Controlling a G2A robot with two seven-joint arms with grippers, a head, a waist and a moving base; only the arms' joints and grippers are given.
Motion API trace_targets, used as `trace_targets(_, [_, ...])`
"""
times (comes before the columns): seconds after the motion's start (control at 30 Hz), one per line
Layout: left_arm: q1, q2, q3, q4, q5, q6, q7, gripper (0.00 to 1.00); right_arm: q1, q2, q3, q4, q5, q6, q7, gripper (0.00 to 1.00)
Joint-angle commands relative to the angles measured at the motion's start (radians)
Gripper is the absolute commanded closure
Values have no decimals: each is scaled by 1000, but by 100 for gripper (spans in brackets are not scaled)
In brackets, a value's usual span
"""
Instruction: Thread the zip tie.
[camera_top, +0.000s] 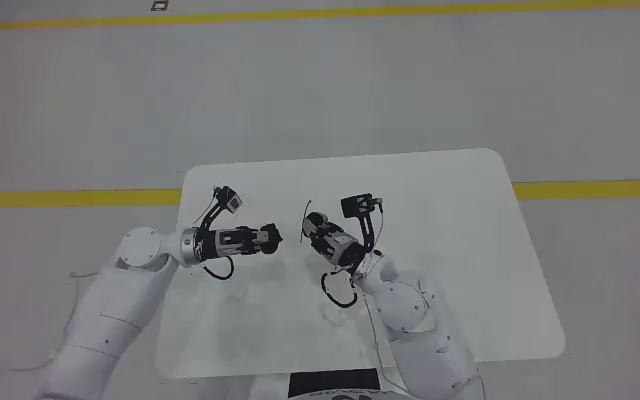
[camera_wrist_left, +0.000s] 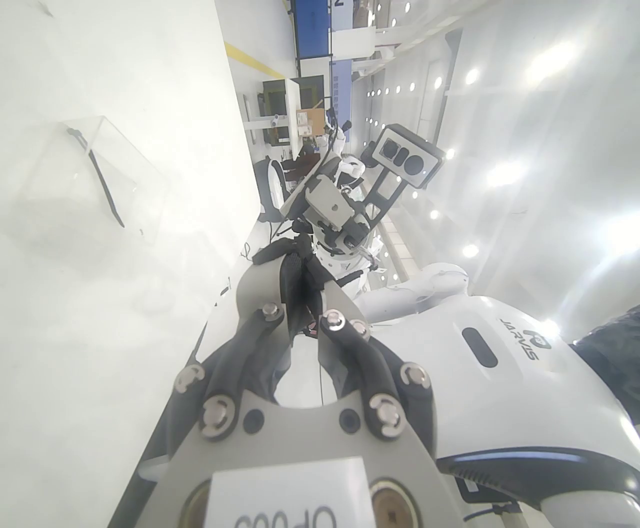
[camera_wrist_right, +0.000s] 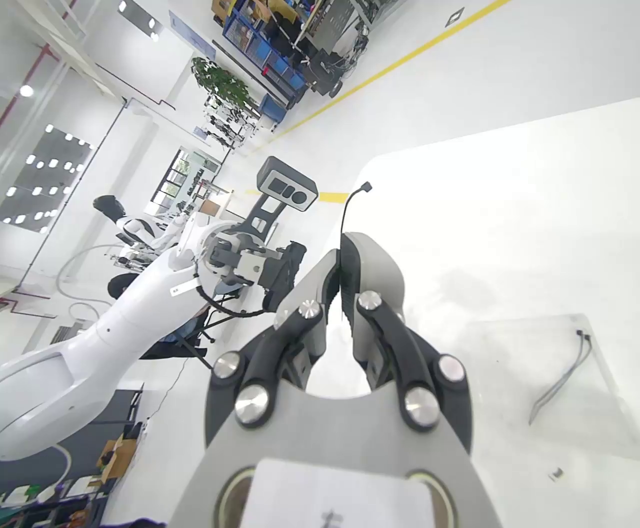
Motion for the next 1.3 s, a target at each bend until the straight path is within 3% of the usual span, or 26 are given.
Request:
trace_targets(0.0, [0, 0, 0, 0, 0, 0, 0, 100, -3, 0, 4, 1, 34, 7, -38, 100])
trace_targets(0.1, [0, 0, 0, 0, 0, 0, 0, 100, -23, 3, 8, 5, 100, -29, -131, 100])
trace_targets(0.3, [0, 0, 0, 0, 0, 0, 0, 100, -93, 16, 10, 21, 86, -147, -348, 100])
trace_targets(0.57, [0, 0, 0, 0, 0, 0, 0, 100, -136, 49, -53, 34, -24, -147, -643, 100])
trace_targets(0.93, [0, 0, 0, 0, 0, 0, 0, 100, -111, 89, -139, 164, -164, -147, -963, 100])
trace_targets(1.1, [0, 0, 0, 0, 0, 0, 0, 100, -96, 100, -167, 198, -201, -147, -1049, 100])
trace_targets(1.27, [0, 0, 0, 0, 0, 0, 0, 100, -84, 108, -176, 214, -236, -147, -1054, 100])
